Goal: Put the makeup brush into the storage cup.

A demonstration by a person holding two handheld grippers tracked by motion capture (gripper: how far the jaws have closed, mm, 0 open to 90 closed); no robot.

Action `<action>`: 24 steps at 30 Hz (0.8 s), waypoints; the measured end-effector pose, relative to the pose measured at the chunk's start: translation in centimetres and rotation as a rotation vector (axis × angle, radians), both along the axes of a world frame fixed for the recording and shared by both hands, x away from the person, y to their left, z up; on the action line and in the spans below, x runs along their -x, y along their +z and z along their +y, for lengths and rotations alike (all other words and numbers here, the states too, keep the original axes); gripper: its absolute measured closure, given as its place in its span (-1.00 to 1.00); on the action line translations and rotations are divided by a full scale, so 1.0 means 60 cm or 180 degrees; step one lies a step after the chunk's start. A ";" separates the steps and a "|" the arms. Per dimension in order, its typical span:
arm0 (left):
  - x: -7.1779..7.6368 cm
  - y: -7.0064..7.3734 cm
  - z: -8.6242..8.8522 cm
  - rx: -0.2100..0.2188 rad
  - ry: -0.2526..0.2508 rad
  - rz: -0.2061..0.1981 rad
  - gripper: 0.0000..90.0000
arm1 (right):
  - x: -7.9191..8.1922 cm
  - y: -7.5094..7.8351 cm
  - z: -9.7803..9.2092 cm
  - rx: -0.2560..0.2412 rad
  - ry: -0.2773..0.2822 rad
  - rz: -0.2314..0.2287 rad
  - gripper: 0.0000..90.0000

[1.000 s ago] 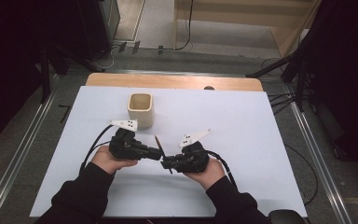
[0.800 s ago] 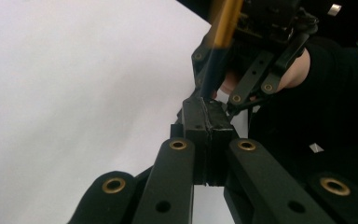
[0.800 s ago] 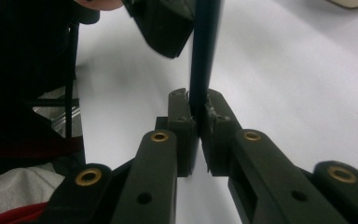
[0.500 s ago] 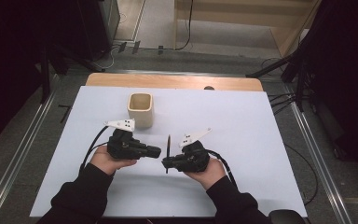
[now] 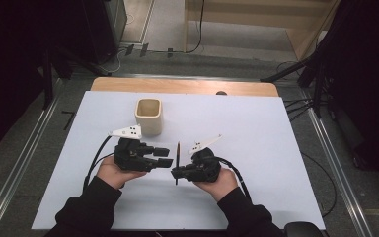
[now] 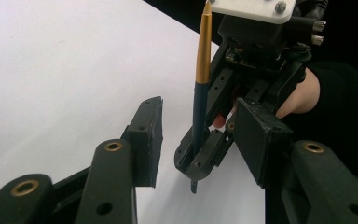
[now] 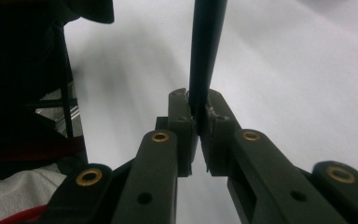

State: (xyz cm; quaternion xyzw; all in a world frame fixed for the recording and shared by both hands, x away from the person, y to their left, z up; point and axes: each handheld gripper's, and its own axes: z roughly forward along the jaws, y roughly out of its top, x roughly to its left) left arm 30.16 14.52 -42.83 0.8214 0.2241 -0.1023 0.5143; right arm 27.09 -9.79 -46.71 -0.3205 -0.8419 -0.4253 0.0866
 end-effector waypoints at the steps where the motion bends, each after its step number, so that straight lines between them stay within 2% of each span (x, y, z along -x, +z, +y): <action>1: 0.000 -0.001 -0.002 -0.0004 0.0011 0.0001 0.17 | 0.000 0.000 0.000 -0.0003 -0.0003 0.0004 0.87; 5: 0.002 -0.003 -0.011 -0.0027 0.0059 0.0000 0.09 | 0.000 -0.001 0.004 -0.0020 -0.0019 0.0018 0.87; 9: 0.002 -0.007 -0.018 0.0022 0.0112 0.0042 0.06 | -0.001 -0.002 0.007 -0.0016 -0.0060 0.0108 0.87; 15: 0.001 -0.014 -0.028 -0.0011 0.0132 0.0069 0.00 | -0.001 -0.004 0.011 -0.0019 -0.0059 0.0168 0.87; 21: -0.001 -0.020 -0.030 -0.0006 0.0154 0.0144 0.13 | 0.000 -0.006 0.014 -0.0005 -0.0054 0.0211 0.87; 24: -0.001 -0.023 -0.030 0.0006 0.0168 0.0190 0.29 | 0.000 -0.005 0.015 -0.0006 -0.0053 0.0211 0.87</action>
